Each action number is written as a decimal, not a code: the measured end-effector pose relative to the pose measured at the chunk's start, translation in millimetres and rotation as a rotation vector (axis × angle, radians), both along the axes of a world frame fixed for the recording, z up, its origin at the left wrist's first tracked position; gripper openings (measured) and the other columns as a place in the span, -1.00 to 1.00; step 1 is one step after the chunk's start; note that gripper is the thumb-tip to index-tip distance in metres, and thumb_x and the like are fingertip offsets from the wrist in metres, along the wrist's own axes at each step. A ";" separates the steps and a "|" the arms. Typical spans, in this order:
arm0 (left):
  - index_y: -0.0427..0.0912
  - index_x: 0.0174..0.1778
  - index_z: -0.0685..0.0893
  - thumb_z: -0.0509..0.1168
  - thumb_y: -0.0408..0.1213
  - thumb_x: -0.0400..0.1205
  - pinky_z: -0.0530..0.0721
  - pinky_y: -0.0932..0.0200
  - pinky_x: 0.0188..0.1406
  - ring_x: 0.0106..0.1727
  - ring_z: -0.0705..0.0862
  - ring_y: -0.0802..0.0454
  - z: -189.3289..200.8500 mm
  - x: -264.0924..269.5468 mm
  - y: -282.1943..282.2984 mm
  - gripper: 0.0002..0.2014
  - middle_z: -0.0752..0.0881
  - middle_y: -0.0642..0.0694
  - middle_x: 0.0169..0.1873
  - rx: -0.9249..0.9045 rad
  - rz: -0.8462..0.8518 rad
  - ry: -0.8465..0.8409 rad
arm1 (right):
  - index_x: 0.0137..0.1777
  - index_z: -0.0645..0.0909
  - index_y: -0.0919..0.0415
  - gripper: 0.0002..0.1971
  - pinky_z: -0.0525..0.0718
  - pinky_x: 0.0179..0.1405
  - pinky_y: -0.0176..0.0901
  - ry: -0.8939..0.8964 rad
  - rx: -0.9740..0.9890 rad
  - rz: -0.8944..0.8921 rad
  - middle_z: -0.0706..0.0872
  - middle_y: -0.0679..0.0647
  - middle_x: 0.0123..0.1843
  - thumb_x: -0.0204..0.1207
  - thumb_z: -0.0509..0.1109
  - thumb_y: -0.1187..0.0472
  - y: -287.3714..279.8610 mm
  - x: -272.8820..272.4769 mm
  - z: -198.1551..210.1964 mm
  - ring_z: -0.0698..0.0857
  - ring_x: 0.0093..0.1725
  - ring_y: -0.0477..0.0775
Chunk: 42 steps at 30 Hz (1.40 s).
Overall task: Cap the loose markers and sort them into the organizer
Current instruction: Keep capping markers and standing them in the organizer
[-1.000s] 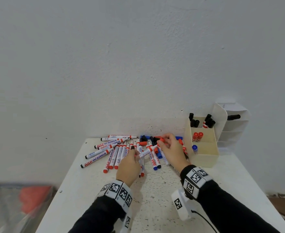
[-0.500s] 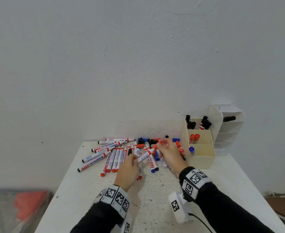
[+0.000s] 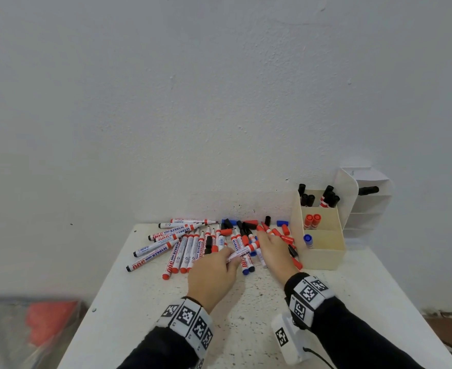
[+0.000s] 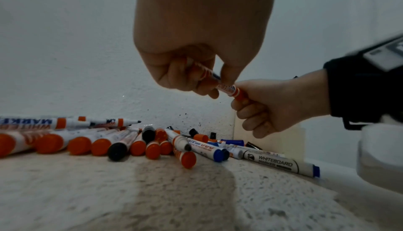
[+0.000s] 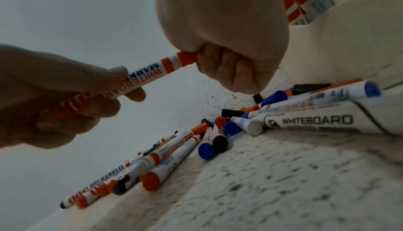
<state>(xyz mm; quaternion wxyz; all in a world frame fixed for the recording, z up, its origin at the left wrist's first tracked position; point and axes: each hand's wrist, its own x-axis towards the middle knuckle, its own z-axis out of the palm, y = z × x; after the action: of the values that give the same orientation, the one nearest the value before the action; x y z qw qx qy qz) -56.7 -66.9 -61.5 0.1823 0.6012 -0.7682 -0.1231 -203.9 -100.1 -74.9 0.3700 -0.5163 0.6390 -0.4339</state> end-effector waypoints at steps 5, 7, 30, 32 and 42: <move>-0.15 -0.02 0.67 0.06 -0.02 0.71 0.39 0.36 -0.49 -0.49 0.42 0.18 11.4 2.1 -3.3 -0.65 0.46 0.06 -0.48 0.345 -0.104 0.325 | -0.46 0.26 0.12 -0.61 0.25 -0.41 -0.18 -0.034 -0.084 0.015 0.27 0.03 -0.50 0.66 0.08 0.25 5.7 3.6 9.6 0.28 -0.44 -0.05; -0.11 -0.09 0.65 0.06 -0.01 0.71 0.31 0.37 -0.64 -0.65 0.31 0.21 16.6 5.0 -4.5 -0.67 0.39 0.05 -0.53 0.536 -0.093 0.482 | -0.46 0.27 0.12 -0.60 0.26 -0.42 -0.21 -0.022 -0.088 0.035 0.27 0.02 -0.50 0.67 0.08 0.23 6.6 3.3 9.6 0.28 -0.45 -0.06; 0.19 0.40 0.44 0.19 -0.17 0.66 0.23 -0.11 0.47 0.45 0.30 -0.06 -14.8 18.2 -35.7 -0.62 0.37 -0.01 0.42 0.001 -0.269 -0.562 | 0.20 0.54 0.36 -0.78 0.41 0.01 -0.38 0.323 -0.734 -0.465 0.62 0.22 0.08 0.64 0.15 0.36 3.1 -109.3 100.2 0.52 0.01 -0.05; 0.18 0.38 0.47 0.18 -0.14 0.67 0.22 -0.09 0.47 0.44 0.30 -0.06 -16.1 17.3 -36.3 -0.65 0.38 -0.01 0.43 -0.015 -0.293 -0.566 | 0.22 0.53 0.36 -0.76 0.39 0.00 -0.36 0.343 -0.680 -0.457 0.60 0.21 0.09 0.66 0.12 0.34 2.0 -114.2 96.3 0.51 0.01 -0.04; 0.19 0.34 0.53 0.19 -0.17 0.68 0.30 -0.09 0.45 0.44 0.40 -0.03 -17.9 11.8 -41.6 -0.68 0.45 0.06 0.41 -0.256 -0.304 -0.357 | 0.06 0.61 0.33 -0.84 0.45 -0.15 -0.25 0.568 -0.364 -0.217 0.66 0.17 -0.05 0.61 0.21 0.32 -3.2 -113.3 52.5 0.58 -0.14 0.02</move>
<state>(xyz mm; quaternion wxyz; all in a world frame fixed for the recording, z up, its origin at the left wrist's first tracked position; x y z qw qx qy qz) -44.9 -108.5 -79.4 0.0976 0.4633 -0.8790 0.0571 -317.2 -103.3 -22.4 0.0312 -0.6029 0.6798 -0.4165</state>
